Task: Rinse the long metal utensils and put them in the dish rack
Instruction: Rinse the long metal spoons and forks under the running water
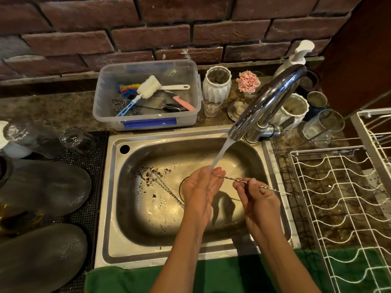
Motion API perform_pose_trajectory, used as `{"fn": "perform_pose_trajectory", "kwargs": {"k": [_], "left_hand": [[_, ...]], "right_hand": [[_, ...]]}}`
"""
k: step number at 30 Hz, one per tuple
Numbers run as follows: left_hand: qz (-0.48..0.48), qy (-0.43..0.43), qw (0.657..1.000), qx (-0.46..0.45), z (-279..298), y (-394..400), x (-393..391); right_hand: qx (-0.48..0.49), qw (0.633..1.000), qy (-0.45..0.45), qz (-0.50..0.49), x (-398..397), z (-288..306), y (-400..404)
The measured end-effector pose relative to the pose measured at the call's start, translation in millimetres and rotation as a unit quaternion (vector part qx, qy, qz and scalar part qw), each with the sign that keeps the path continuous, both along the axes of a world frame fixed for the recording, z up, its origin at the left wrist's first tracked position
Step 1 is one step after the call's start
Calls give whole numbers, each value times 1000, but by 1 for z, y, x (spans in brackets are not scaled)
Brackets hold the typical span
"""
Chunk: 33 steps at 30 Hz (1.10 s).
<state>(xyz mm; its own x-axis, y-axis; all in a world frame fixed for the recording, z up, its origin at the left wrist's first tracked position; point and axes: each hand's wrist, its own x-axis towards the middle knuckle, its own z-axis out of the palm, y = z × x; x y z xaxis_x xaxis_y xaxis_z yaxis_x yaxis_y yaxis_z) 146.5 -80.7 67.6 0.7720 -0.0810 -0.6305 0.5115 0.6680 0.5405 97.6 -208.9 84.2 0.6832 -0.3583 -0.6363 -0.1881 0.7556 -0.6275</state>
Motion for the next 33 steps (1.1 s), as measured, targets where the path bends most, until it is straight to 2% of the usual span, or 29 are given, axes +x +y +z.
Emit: {"fn": "perform_pose_trajectory", "kwargs": {"k": [4, 7, 10, 13, 15, 18, 19, 23, 25, 27, 29, 32, 33], "left_hand": [[-35, 0, 988, 148, -3, 12, -2], [-49, -10, 975, 217, -6, 19, -1], [-77, -30, 970, 231, -2, 22, -2], [-52, -22, 964, 262, 4, 41, 2], [-28, -16, 965, 259, 8, 61, 7], [-5, -10, 969, 246, 12, 74, 8], [-5, -7, 969, 247, 13, 71, 6], [-12, -4, 965, 264, 15, 74, -4], [4, 3, 964, 267, 16, 96, -8], [20, 12, 961, 274, 15, 121, -13], [12, 13, 959, 282, 12, 136, -19], [-23, 14, 953, 301, 8, 131, -25], [-33, 15, 952, 305, 7, 130, -27]], "right_hand": [[-64, 997, 31, -18, 11, -3, 5], [-102, 993, 48, 35, 21, -5, 21], [-83, 988, 60, 112, 31, -7, 54], [-25, 988, 44, 144, 40, -5, 71], [-9, 992, 45, 122, 47, -5, 66], [0, 998, 45, 34, 58, -5, 69], [-7, 998, 50, 39, 60, -3, 77], [-42, 983, 43, 173, 53, 1, 103], [-63, 986, 50, 146, 55, 2, 88], [-34, 995, 56, 77, 59, 1, 67], [-36, 996, 59, 59, 59, 1, 60], [-132, 972, 58, 186, 45, -1, 90], [-125, 966, 57, 218, 40, 0, 101]]}}
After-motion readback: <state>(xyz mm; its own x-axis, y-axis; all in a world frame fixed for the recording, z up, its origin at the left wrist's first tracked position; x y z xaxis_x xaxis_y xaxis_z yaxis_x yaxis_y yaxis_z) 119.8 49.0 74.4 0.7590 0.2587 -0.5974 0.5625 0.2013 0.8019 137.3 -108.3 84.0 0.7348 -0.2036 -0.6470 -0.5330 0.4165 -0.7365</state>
